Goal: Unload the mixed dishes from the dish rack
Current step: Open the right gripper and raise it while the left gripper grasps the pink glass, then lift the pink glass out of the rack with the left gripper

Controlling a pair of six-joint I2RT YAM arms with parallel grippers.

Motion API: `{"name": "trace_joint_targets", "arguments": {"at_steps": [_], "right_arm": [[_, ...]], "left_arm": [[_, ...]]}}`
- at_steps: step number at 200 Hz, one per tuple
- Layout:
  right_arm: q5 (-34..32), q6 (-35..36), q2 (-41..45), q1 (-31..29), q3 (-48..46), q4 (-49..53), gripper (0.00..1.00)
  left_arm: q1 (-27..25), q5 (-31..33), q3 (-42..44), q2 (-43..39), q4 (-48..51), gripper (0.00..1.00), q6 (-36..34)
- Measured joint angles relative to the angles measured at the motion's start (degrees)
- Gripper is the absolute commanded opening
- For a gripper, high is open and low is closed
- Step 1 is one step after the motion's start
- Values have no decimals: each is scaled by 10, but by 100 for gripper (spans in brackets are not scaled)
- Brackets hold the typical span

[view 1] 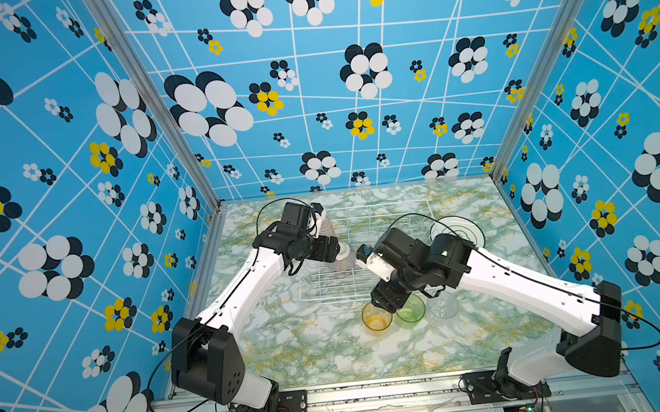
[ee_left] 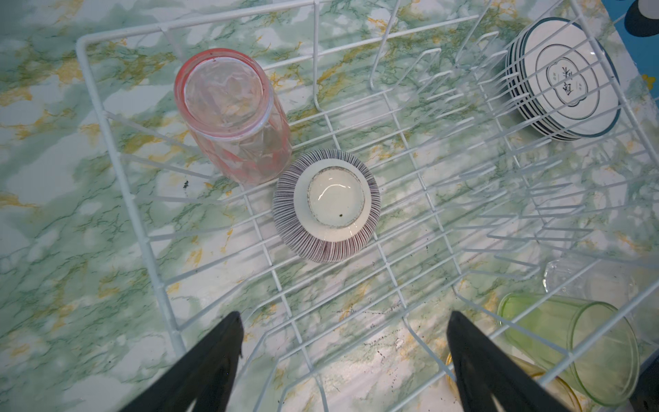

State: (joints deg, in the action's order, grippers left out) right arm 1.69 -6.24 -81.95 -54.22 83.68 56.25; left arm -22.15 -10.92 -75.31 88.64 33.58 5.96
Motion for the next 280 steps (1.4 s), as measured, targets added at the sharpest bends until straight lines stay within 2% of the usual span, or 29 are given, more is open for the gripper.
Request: {"name": "trace_joint_targets", "arguments": {"at_steps": [26, 69, 122, 160, 280], "right_arm": [[-3, -1, 32, 29, -16, -23, 73], [-3, -1, 33, 66, -45, -43, 73], [2, 3, 35, 106, -62, -62, 74], [9, 10, 35, 127, -71, -74, 74], [44, 16, 26, 163, -88, -107, 74]], "left_arm": [[5, 14, -46, 56, -13, 91, 9], [16, 46, -141, 160, -18, 91, 19], [17, 98, -241, 253, 23, 92, 20], [17, 118, -288, 296, 54, 91, 20], [23, 119, -373, 385, 120, 87, 26]]}}
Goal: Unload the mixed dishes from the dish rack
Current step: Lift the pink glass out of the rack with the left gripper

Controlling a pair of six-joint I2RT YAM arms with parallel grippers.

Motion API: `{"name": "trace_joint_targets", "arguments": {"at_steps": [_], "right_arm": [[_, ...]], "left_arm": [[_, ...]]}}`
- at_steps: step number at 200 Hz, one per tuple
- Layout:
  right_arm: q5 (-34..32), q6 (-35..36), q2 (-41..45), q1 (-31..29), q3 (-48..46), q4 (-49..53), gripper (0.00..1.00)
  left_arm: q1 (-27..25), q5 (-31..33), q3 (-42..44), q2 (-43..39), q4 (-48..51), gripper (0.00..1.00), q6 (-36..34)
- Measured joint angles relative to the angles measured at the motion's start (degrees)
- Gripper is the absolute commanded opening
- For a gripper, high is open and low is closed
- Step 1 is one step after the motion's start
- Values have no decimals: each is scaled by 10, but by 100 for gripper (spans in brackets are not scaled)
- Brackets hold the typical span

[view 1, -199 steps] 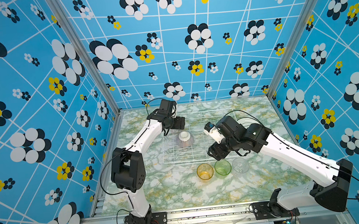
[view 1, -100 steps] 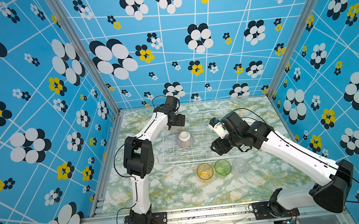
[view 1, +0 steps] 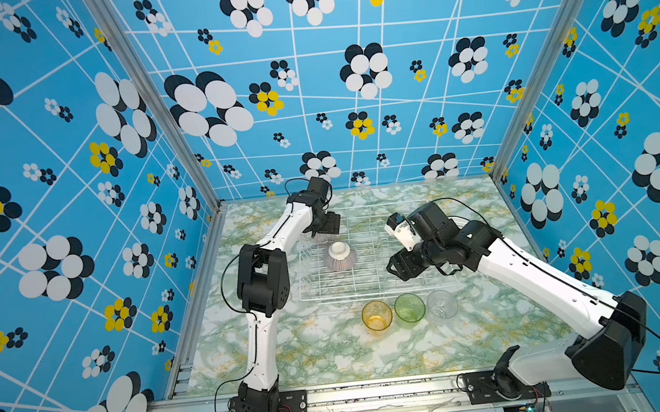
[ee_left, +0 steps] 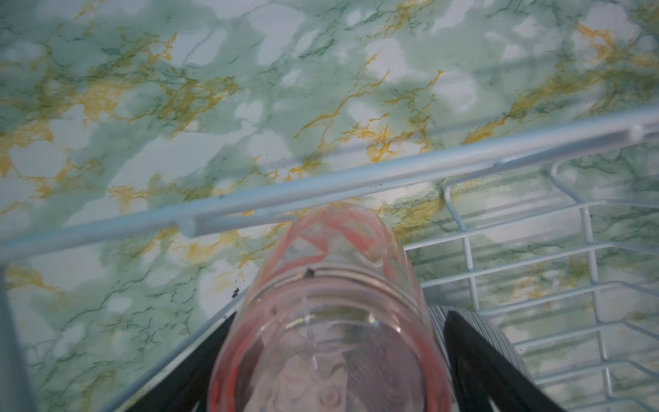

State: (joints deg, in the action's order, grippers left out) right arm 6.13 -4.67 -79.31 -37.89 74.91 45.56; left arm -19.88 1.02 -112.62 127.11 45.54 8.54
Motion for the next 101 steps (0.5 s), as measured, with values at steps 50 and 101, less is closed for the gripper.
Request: {"name": "trace_joint_targets", "arguments": {"at_steps": [50, 101], "right_arm": [[9, 0, -4, 7, -4, -7, 75], [18, 0, -6, 11, -14, -17, 75]], "left_arm": [[0, 6, -1, 3, 9, 78, 0], [0, 3, -11, 8, 13, 62, -2]]}}
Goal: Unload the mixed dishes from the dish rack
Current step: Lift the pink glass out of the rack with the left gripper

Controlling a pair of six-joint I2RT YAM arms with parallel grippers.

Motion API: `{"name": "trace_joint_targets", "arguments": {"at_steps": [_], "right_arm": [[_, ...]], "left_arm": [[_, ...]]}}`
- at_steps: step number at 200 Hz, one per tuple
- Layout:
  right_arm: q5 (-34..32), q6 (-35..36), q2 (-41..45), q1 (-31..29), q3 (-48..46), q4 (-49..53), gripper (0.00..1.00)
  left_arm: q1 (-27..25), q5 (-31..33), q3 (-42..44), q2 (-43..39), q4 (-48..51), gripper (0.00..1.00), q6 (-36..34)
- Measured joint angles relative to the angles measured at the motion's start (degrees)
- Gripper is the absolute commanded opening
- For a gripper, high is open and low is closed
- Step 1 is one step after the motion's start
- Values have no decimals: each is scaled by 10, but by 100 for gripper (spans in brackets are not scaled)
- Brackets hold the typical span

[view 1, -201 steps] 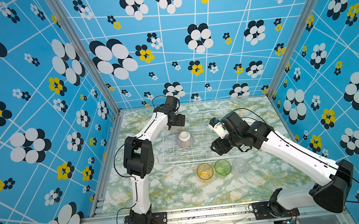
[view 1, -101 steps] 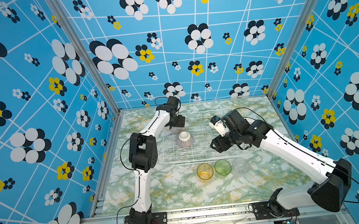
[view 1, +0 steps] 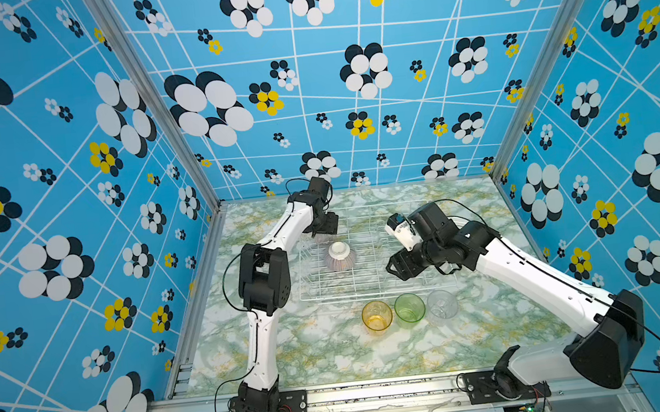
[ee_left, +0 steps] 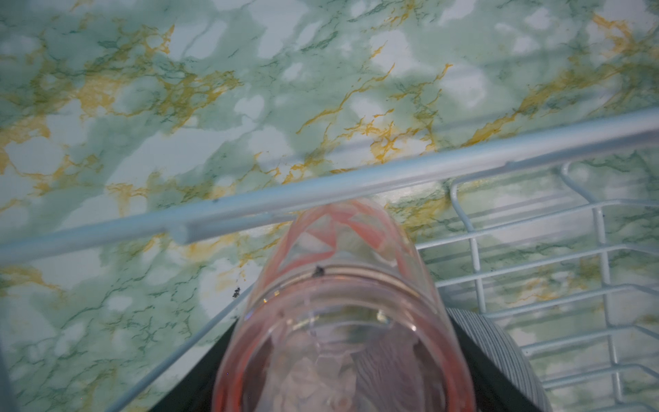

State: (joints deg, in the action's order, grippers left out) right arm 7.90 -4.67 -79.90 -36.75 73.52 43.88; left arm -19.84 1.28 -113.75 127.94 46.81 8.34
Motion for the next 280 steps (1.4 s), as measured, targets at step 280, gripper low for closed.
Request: {"name": "trace_joint_targets", "arguments": {"at_steps": [280], "right_arm": [[157, -138, 2, 79, -98, -230, 74]], "left_arm": [[15, -142, 140, -149, -24, 60, -9]]}}
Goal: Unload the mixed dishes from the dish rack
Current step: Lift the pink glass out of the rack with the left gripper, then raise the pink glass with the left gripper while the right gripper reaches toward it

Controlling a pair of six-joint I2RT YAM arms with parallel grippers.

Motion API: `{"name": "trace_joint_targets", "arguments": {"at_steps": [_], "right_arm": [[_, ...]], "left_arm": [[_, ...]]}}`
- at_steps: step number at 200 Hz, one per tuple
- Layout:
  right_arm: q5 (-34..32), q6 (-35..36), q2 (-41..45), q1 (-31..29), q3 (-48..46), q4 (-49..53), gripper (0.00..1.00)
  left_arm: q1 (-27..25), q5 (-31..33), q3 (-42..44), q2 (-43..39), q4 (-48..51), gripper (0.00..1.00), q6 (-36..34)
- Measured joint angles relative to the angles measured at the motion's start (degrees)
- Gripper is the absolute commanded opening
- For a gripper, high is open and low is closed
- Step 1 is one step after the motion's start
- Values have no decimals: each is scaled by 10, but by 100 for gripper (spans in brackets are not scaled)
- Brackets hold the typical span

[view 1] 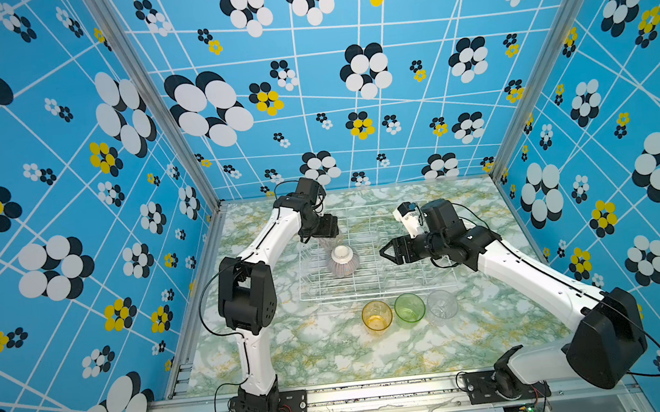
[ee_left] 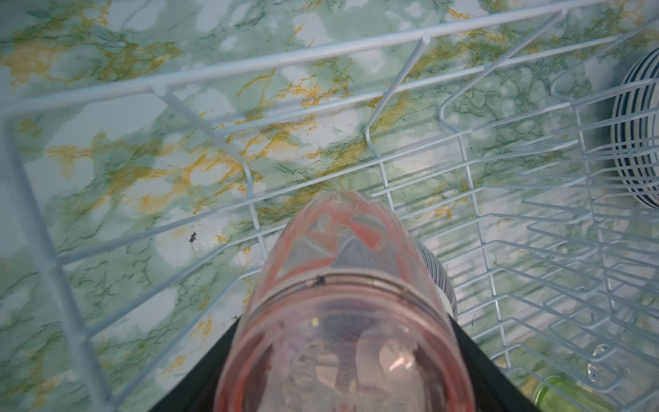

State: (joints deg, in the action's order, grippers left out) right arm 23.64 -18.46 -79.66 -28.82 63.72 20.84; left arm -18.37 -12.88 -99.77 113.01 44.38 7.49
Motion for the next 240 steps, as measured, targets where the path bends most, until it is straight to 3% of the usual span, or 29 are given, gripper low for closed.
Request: {"name": "trace_joint_targets", "arguments": {"at_steps": [65, 85, 149, 188, 240], "right_arm": [[109, -50, 0, 9, -46, -114, 64], [141, -78, 0, 11, -64, -174, 62], [217, -165, -6, 12, -99, -367, 60], [226, -178, -5, 17, -100, -414, 60], [235, -192, -5, 27, -92, -447, 57]], "left_arm": [[41, -161, 62, -134, -53, 60, 25], [44, -237, 82, -163, -88, 60, 44], [49, -457, 177, -176, -267, 60, 177], [49, -532, 207, -176, -399, 60, 270], [46, -573, 225, -176, -473, 60, 327]]}}
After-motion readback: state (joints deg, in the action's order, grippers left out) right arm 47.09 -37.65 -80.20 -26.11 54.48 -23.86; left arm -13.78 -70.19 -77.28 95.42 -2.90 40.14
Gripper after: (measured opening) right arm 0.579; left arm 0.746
